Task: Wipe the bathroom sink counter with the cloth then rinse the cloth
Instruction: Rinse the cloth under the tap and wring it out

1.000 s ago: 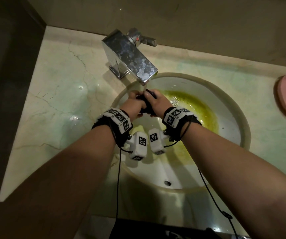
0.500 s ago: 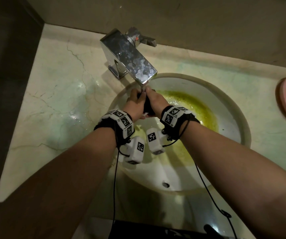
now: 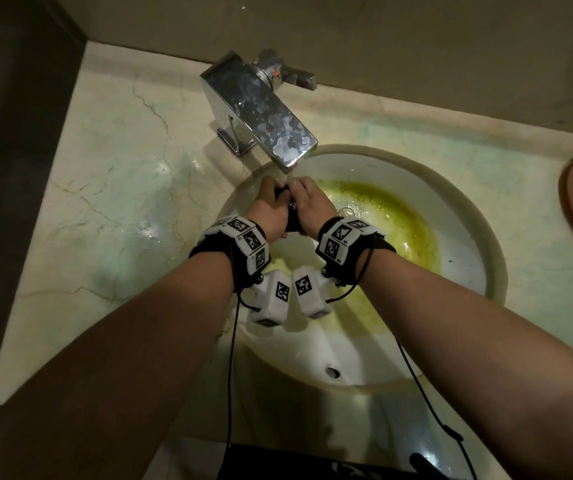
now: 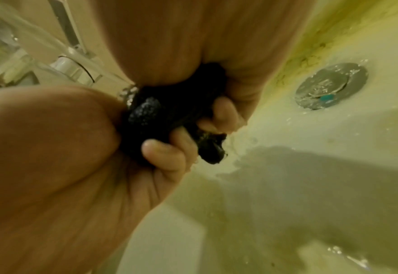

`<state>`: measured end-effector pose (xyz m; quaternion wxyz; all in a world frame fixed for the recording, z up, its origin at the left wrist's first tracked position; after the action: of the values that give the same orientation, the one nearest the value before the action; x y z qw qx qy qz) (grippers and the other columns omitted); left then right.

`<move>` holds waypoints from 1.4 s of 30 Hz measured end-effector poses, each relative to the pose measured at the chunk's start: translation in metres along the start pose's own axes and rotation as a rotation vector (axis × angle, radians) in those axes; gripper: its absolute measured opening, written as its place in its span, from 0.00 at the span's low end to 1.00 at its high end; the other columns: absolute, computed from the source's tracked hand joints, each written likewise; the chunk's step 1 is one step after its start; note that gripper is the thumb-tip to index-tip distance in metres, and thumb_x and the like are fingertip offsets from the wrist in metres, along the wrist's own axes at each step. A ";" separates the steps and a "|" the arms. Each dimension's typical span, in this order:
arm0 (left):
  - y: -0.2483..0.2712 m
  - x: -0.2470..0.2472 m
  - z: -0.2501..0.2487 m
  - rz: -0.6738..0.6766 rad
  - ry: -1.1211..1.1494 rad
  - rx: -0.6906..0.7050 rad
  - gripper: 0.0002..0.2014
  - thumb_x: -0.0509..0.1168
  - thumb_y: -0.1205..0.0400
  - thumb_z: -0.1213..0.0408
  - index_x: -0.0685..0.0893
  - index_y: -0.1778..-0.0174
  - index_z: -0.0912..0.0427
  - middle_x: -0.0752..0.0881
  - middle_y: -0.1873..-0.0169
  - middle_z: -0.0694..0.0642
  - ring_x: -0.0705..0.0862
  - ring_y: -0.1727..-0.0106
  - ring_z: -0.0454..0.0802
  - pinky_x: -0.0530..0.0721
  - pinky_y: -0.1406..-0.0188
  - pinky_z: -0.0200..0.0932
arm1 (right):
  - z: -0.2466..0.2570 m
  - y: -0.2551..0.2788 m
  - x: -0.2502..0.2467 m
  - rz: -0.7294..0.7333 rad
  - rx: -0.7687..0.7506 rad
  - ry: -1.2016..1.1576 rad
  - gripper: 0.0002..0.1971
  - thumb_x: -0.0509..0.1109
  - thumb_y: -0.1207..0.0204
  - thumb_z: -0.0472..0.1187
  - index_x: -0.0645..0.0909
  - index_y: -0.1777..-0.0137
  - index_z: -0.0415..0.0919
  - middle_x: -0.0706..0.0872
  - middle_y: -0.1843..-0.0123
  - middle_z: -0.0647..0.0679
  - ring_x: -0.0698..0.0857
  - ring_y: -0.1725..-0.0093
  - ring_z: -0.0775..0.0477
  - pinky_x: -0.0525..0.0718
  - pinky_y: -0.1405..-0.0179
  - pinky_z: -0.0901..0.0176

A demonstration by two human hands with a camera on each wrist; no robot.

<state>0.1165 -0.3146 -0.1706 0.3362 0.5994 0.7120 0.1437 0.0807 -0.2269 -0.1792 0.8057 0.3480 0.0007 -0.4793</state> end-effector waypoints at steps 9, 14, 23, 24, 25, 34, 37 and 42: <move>-0.003 -0.002 0.002 -0.012 0.076 -0.021 0.10 0.56 0.13 0.62 0.69 0.40 0.64 0.78 0.54 0.61 0.80 0.62 0.51 0.76 0.77 0.39 | 0.008 0.000 -0.009 -0.056 -0.084 0.165 0.16 0.54 0.13 0.46 0.78 0.45 0.34 0.80 0.54 0.44 0.77 0.55 0.46 0.67 0.62 0.61; 0.000 -0.003 0.004 -0.037 0.023 -0.012 0.06 0.55 0.13 0.62 0.70 0.43 0.60 0.78 0.53 0.60 0.78 0.68 0.47 0.74 0.88 0.30 | 0.009 0.000 -0.009 -0.055 -0.062 0.191 0.16 0.55 0.14 0.47 0.79 0.49 0.36 0.80 0.56 0.44 0.78 0.57 0.45 0.68 0.61 0.61; 0.004 0.003 0.006 0.093 0.359 -0.263 0.19 0.55 0.13 0.53 0.67 0.29 0.58 0.79 0.35 0.63 0.84 0.44 0.63 0.88 0.58 0.55 | 0.010 0.003 -0.022 -0.033 -0.015 -0.020 0.11 0.58 0.16 0.37 0.80 0.42 0.34 0.82 0.48 0.42 0.79 0.49 0.46 0.76 0.48 0.55; 0.004 0.003 0.005 0.091 0.370 -0.277 0.19 0.54 0.13 0.52 0.69 0.31 0.59 0.80 0.37 0.64 0.85 0.47 0.63 0.87 0.57 0.56 | 0.012 0.005 -0.023 -0.021 -0.001 -0.053 0.12 0.58 0.16 0.35 0.79 0.38 0.36 0.82 0.44 0.41 0.79 0.47 0.46 0.77 0.44 0.55; 0.004 0.002 0.005 0.077 0.357 -0.266 0.18 0.54 0.13 0.52 0.70 0.33 0.60 0.81 0.39 0.64 0.85 0.48 0.64 0.87 0.57 0.57 | 0.013 0.007 -0.023 -0.002 0.015 -0.094 0.15 0.58 0.17 0.33 0.77 0.32 0.38 0.82 0.39 0.40 0.79 0.44 0.46 0.78 0.39 0.54; 0.008 -0.009 0.004 0.004 0.352 -0.161 0.21 0.68 0.21 0.73 0.73 0.32 0.59 0.80 0.37 0.62 0.83 0.41 0.62 0.89 0.55 0.53 | 0.025 0.026 -0.020 0.159 0.226 -0.249 0.18 0.54 0.13 0.47 0.71 0.26 0.53 0.80 0.33 0.43 0.80 0.49 0.47 0.81 0.45 0.51; 0.015 -0.011 -0.004 0.016 0.344 -0.123 0.22 0.70 0.22 0.73 0.76 0.33 0.60 0.81 0.39 0.61 0.84 0.42 0.61 0.89 0.53 0.51 | 0.037 0.032 -0.031 0.161 0.158 -0.252 0.22 0.55 0.13 0.39 0.66 0.20 0.48 0.74 0.27 0.46 0.77 0.42 0.50 0.77 0.54 0.75; 0.024 -0.021 -0.016 -0.063 0.242 -0.060 0.21 0.73 0.26 0.75 0.79 0.37 0.61 0.83 0.45 0.61 0.85 0.49 0.60 0.88 0.50 0.58 | 0.075 0.042 -0.074 -0.059 -0.023 -0.063 0.27 0.58 0.17 0.29 0.63 0.19 0.47 0.69 0.20 0.47 0.77 0.29 0.40 0.77 0.39 0.57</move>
<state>0.1257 -0.3257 -0.1381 0.2702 0.5447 0.7612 0.2256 0.0484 -0.1995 -0.0742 0.7947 0.3234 -0.0086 -0.5137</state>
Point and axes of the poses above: each hand's wrist, its own y-axis away from the middle knuckle, its own x-axis out of the palm, z = x × y, the point moved 5 cm from there along -y, towards the middle knuckle
